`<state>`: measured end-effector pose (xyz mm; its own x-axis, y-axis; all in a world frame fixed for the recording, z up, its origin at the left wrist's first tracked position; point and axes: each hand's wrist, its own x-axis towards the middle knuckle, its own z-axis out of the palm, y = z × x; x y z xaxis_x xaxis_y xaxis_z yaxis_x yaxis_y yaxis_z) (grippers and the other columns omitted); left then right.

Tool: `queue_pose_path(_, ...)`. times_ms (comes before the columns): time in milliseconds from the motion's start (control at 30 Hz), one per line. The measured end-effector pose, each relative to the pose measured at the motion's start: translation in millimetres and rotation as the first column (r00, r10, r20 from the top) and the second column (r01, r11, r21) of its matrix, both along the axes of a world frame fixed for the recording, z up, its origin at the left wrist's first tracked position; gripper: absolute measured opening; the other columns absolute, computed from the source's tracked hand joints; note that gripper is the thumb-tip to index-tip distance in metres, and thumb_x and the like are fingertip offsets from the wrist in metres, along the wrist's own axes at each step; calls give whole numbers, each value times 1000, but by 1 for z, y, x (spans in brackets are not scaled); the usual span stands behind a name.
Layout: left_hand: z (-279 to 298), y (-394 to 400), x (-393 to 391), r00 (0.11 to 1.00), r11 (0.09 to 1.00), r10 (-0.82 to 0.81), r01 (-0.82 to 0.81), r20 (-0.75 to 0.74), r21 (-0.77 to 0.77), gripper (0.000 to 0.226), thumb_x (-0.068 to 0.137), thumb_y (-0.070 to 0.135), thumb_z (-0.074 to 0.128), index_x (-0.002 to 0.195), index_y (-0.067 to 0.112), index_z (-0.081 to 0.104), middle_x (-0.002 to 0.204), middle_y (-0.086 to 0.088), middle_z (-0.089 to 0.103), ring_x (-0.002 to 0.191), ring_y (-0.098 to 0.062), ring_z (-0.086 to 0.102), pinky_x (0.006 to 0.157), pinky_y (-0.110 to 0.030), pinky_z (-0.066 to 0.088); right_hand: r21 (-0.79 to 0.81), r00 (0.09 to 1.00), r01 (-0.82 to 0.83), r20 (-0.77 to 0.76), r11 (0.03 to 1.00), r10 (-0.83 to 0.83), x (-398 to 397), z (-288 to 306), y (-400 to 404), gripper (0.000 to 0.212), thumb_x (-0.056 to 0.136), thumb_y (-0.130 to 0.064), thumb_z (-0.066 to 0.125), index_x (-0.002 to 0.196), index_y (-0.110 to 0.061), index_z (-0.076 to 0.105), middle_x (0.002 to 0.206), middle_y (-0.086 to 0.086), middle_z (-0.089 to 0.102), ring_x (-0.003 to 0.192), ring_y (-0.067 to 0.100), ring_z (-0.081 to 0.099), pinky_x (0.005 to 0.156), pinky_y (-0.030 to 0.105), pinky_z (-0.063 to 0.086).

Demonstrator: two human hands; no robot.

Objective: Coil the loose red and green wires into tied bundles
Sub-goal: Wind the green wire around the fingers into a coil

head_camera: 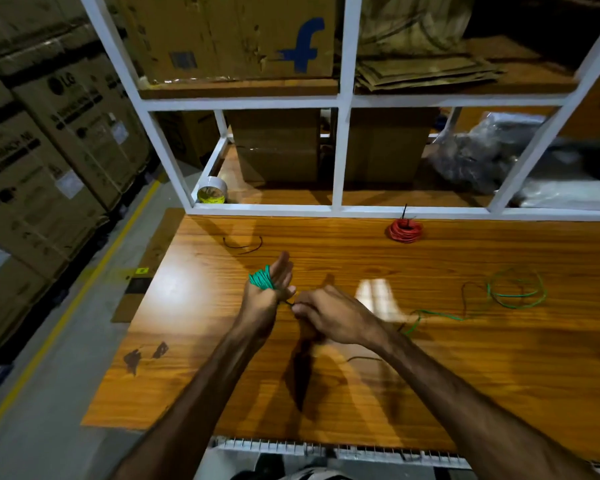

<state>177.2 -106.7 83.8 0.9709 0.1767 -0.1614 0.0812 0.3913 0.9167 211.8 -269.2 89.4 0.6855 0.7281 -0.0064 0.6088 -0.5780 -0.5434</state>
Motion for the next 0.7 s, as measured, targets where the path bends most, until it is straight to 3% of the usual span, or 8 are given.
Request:
queue_pose_path(133, -9, 20, 2, 992, 982, -100, 110, -71, 155, 85, 78, -33, 43, 153, 7, 40, 157, -5, 44, 142, -19, 46, 100, -28, 50, -38, 999, -17, -50, 999, 15, 10, 15, -1, 30, 103, -44, 48, 91, -24, 66, 84, -5, 72, 84, 16, 67, 73, 41, 53)
queue_pose_path(200, -11, 26, -2, 972, 938, -189, 220, -138, 266, 81, 79, -16, 53, 153, 14, 42, 152, -1, 50, 135, -15, 52, 97, -29, 50, -55, 997, -54, -58, 997, 51, 13, 25, 3, 27, 102, -39, 54, 88, -22, 69, 80, -5, 71, 80, 17, 67, 69, 39, 52)
queue_pose_path(267, -11, 29, -7, 942, 882, -271, 326, -199, 341, 69, 68, 10, 60, 137, 14, 59, 122, 0, 67, 104, -17, 61, 77, -29, 49, -78, 996, -86, -42, 993, 83, 16, 35, 11, 22, 101, -35, 58, 88, -21, 69, 77, -4, 68, 81, 22, 67, 67, 38, 50)
queue_pose_path(333, -6, 26, -12, 912, 844, -342, 405, -227, 353, 39, 64, 13, 64, 102, 13, 71, 89, -1, 66, 84, -22, 54, 62, -28, 42, -100, 995, -101, -8, 990, 101, 19, 42, 17, 21, 101, -37, 59, 89, -23, 70, 80, -3, 70, 80, 21, 67, 65, 36, 49)
queue_pose_path(400, -2, 19, -17, 865, 823, -460, 500, -200, 271, 31, 69, -3, 72, 92, 18, 72, 90, -1, 69, 89, -22, 60, 71, -32, 50, -97, 994, -106, 10, 990, 108, 25, 47, 19, 22, 100, -41, 61, 91, -25, 72, 85, -5, 73, 77, 13, 64, 63, 32, 47)
queue_pose_path(500, -3, 14, -25, 791, 789, -599, 609, -123, 75, 53, 76, -15, 72, 118, 17, 68, 127, -17, 68, 122, -40, 61, 105, -60, 46, -26, 995, -95, -38, 995, 94, 35, 45, 17, 25, 97, -43, 68, 93, -21, 77, 76, -11, 71, 70, 1, 63, 59, 22, 45)
queue_pose_path(600, 2, 26, -28, 674, 682, -731, 724, -106, -103, 67, 82, -13, 66, 144, 8, 54, 146, -18, 57, 136, -40, 52, 115, -47, 42, 201, 973, -19, -222, 979, 64, 36, 31, 16, 24, 96, -35, 72, 88, -13, 77, 71, -2, 71, 65, 5, 62, 60, 29, 46)
queue_pose_path(700, 8, 35, -31, 600, 568, -798, 777, 49, -272, 69, 78, -13, 65, 142, 11, 59, 148, -11, 56, 139, -30, 51, 113, -32, 44, 390, 938, 74, -340, 918, 69, 26, 18, 19, 27, 101, -19, 67, 83, 1, 70, 75, 18, 68, 71, 10, 60, 63, 30, 47)
